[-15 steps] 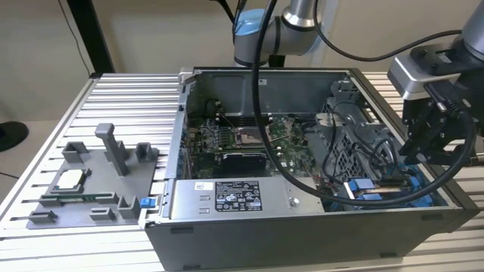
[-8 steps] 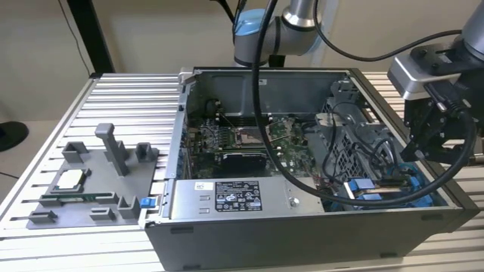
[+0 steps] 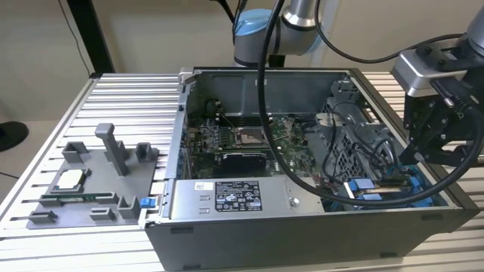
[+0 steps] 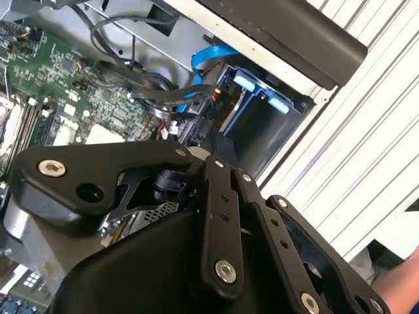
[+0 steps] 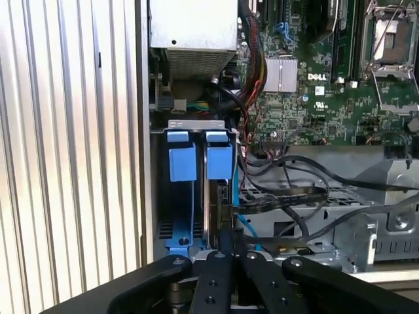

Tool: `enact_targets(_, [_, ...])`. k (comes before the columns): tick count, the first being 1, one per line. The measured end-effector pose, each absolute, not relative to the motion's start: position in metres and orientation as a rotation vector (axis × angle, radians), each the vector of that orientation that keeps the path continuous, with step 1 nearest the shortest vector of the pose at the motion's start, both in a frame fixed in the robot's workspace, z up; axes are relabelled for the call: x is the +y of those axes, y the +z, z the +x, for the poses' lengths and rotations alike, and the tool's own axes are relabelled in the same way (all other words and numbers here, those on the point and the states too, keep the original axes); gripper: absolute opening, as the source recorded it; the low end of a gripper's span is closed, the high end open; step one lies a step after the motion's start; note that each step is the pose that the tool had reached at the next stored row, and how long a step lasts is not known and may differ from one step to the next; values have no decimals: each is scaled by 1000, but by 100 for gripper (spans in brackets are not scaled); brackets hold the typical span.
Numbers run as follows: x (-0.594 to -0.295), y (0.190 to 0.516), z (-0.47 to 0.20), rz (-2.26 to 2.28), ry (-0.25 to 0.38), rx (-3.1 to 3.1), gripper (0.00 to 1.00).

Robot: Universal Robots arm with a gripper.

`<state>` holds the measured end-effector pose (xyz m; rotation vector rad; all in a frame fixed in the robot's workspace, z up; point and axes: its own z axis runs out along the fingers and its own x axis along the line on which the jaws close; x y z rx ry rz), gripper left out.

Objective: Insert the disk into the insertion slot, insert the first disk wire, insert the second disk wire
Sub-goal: 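Insert the second disk wire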

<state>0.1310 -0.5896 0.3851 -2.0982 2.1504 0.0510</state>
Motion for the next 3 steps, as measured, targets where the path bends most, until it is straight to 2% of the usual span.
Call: enact_targets(3, [-590,385,131,-2099,52,2151,0])
